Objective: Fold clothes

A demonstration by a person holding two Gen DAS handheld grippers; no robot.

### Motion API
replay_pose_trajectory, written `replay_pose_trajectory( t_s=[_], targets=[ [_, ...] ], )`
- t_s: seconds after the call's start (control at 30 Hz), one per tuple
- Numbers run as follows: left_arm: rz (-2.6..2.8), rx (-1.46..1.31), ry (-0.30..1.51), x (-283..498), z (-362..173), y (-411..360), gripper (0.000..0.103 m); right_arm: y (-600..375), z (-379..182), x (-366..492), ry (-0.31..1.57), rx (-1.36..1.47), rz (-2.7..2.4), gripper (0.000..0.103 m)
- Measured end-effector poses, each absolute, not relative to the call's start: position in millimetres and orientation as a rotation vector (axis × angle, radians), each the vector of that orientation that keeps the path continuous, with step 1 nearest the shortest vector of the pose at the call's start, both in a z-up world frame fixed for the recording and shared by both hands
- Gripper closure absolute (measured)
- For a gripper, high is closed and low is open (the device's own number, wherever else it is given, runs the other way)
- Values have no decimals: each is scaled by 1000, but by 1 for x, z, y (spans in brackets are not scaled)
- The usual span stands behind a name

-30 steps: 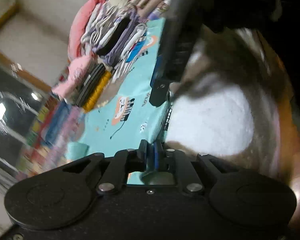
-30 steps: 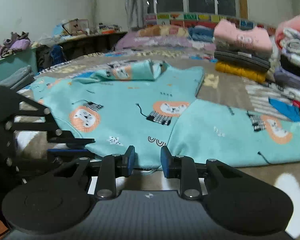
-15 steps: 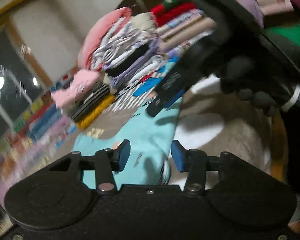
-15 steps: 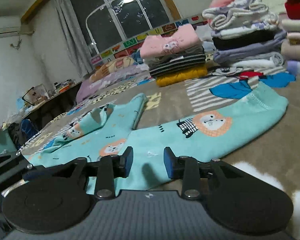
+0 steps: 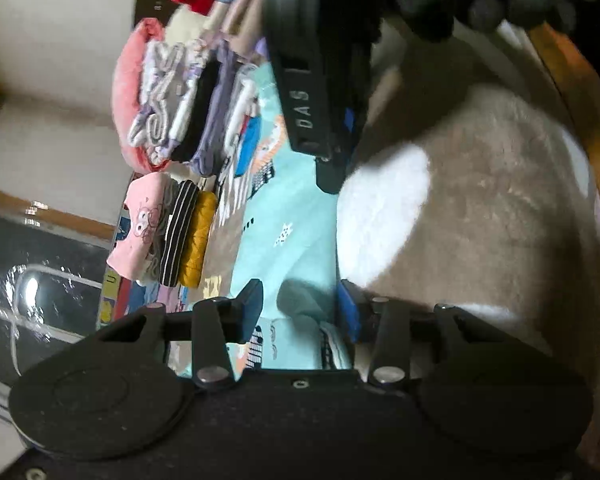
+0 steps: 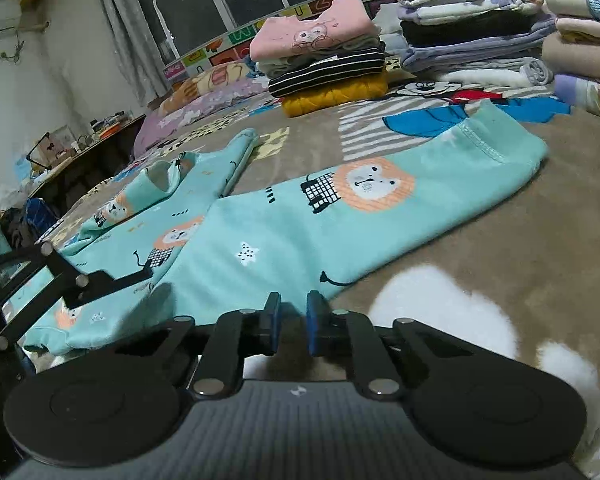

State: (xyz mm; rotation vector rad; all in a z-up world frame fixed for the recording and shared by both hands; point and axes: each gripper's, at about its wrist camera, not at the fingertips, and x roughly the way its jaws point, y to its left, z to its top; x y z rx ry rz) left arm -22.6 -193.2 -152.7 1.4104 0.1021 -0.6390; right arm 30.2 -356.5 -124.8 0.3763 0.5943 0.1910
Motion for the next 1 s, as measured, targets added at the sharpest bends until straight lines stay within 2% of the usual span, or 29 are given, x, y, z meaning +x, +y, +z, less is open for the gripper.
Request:
replay_pose_trajectory(
  t_s=[0.07,0.13,0.33,0.37,0.47,0.53,0.6,0.63,0.7,0.77,0.9,1.0],
  targets=[
    [-634,1477,101,-29,-161,-194,97,-360,-126,32,596,392,193,94],
    [-619,1519,89,-35,-168,-193,101,-364,-127,32,599,413,191,100],
    [-590,1447,43,-41,-164,-184,98,-369,-126,28,601,453,177,102],
    [-588,1439,38,-41,-162,-184,95,-370,-126,27,601,459,174,102],
    [-586,1409,49,-40,-156,-186,78,-372,-126,25,602,479,167,101],
    [-588,1408,57,-34,-152,-189,71,-370,-121,20,578,467,158,88],
    [-594,1395,87,-29,-149,-192,72,-364,-111,13,533,427,150,79],
    [-594,1387,102,-28,-148,-193,72,-362,-108,12,510,418,155,79],
    [-593,1386,122,-28,-149,-195,81,-356,-102,10,467,399,168,79],
    [-581,1364,138,-29,-154,-196,96,-347,-103,20,459,366,195,79],
    [-541,1266,133,-38,-159,-186,101,-327,-120,49,574,235,197,82],
    [-544,1238,118,-42,-158,-181,101,-329,-118,46,576,194,200,86]
  ],
)
